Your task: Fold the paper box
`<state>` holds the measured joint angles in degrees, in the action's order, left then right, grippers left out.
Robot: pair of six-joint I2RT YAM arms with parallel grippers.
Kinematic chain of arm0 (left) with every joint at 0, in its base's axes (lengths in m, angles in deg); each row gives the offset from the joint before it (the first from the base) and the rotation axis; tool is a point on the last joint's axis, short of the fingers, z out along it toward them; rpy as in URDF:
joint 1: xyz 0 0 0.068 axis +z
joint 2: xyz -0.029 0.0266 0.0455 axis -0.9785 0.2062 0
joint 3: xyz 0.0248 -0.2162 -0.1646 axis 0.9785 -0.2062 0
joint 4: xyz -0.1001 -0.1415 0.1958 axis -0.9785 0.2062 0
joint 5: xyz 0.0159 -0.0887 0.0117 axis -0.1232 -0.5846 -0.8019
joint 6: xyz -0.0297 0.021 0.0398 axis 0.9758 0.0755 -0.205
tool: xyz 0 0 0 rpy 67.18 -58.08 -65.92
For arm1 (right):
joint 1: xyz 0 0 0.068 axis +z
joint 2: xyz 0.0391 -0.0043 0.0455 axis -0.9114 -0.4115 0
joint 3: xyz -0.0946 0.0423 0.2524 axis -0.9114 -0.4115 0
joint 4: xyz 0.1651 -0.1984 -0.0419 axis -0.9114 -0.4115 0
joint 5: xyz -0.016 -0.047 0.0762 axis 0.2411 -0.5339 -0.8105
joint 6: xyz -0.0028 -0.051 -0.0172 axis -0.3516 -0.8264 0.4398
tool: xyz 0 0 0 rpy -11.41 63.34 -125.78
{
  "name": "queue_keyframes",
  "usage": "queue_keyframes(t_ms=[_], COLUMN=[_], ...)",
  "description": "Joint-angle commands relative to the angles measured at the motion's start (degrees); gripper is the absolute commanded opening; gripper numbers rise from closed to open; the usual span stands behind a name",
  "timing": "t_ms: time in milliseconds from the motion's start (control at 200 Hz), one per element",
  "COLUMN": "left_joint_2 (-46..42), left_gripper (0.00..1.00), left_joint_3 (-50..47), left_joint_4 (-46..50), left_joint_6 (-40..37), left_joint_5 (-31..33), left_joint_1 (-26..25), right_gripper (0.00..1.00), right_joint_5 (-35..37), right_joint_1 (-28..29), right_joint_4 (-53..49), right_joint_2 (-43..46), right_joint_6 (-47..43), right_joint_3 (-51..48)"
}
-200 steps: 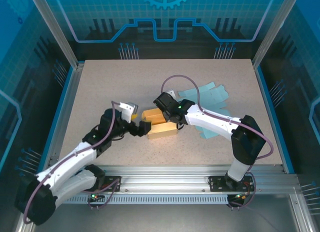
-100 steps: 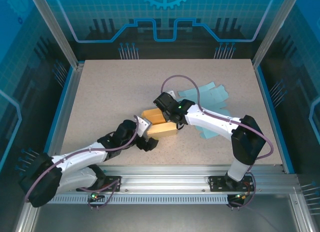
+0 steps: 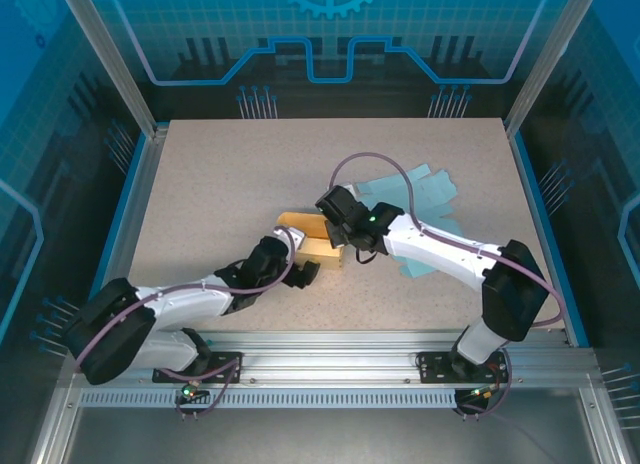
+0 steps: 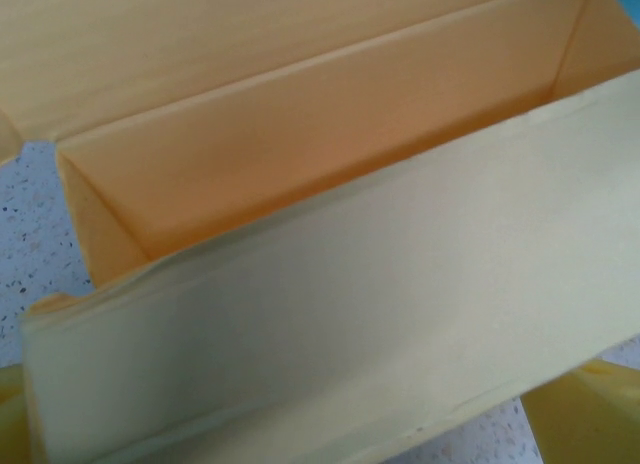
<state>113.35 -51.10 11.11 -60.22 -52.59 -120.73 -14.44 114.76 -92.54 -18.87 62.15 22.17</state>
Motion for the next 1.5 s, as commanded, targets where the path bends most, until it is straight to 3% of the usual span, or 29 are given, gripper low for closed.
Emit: queue_keyframes(t_ms=[0,270,830,1496], left_joint_2=[2.17,6.18,7.92,-0.99], left_gripper=[0.99,0.99,0.99,0.99], left_joint_3=[2.53,4.09,5.32,1.1], left_joint_4=[-3.32,-5.26,-3.88,2.2], left_joint_6=[1.61,6.5,11.17,13.98], left_joint_5=[2.62,4.66,6.72,8.11], left_joint_1=[-1.13,-1.9,-2.72,-2.72], right_gripper=[0.0,0.0,0.0,0.0], right_joint_5=[-3.23,-6.5,-3.56,0.39], right_joint_1=[-0.36,-0.55,-0.75,-1.16], right_joint_4=[1.61,2.62,6.21,9.39], right_joint_2=[1.81,-0.16,1.02,3.81], right_joint_6=[2.6,7.05,11.14,9.36], right_joint_3=[-0.67,-1.11,-7.65,-12.79])
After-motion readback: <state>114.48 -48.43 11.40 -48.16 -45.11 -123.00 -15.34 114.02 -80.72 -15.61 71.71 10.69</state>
